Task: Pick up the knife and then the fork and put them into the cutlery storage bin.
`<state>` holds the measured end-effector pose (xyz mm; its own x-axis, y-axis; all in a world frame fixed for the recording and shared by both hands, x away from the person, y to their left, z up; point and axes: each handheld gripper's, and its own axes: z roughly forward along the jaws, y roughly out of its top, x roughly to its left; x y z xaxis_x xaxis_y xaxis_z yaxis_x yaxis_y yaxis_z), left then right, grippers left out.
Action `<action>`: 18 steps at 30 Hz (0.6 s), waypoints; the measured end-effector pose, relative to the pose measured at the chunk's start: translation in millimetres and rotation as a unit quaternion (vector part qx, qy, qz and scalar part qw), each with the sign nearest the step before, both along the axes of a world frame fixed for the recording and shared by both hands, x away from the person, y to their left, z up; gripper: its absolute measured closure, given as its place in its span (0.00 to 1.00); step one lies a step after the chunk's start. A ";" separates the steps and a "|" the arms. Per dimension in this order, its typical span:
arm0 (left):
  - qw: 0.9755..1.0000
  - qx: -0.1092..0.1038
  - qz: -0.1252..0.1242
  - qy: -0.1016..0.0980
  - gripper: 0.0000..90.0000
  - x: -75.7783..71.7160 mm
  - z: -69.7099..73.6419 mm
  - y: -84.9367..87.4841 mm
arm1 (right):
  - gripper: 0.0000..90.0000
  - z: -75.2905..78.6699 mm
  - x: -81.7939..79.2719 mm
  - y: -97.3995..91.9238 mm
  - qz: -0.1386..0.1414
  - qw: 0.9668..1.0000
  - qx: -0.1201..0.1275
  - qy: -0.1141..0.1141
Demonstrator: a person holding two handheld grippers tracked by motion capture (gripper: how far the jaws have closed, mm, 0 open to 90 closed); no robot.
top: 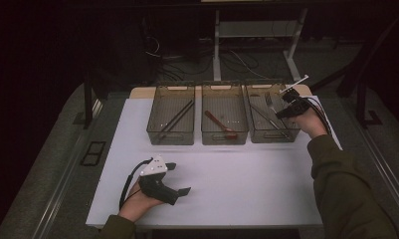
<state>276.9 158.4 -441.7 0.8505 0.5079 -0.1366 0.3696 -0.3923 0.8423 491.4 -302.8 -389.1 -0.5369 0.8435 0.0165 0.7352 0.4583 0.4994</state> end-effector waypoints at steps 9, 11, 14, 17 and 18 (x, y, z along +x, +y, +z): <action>1.000 0.000 0.000 0.000 0.00 -0.1 0.2 0.2 | 0.80 -4.0 1.0 5.3 0.003 1.000 -0.001 -0.001; 1.000 0.000 0.000 0.000 0.00 -0.1 0.1 0.2 | 0.76 -3.3 0.4 4.6 0.002 1.000 0.004 -0.003; 1.000 0.000 0.000 0.000 0.00 0.0 0.1 0.1 | 0.69 -1.3 -1.0 2.9 0.000 1.000 0.020 -0.008; 1.000 0.000 0.000 0.000 0.00 0.7 0.4 0.6 | 0.63 1.9 -3.7 -0.4 -0.008 0.999 0.047 -0.023; 1.000 -0.001 0.001 0.001 0.00 0.9 0.2 0.6 | 0.61 2.7 -4.7 -2.0 -0.012 0.998 0.059 -0.028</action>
<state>277.8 159.0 -441.5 0.8496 0.5088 -0.1393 0.3718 -0.3903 0.8423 486.7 -304.8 -386.4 -0.5198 0.8499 0.0870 0.7145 0.3767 0.5895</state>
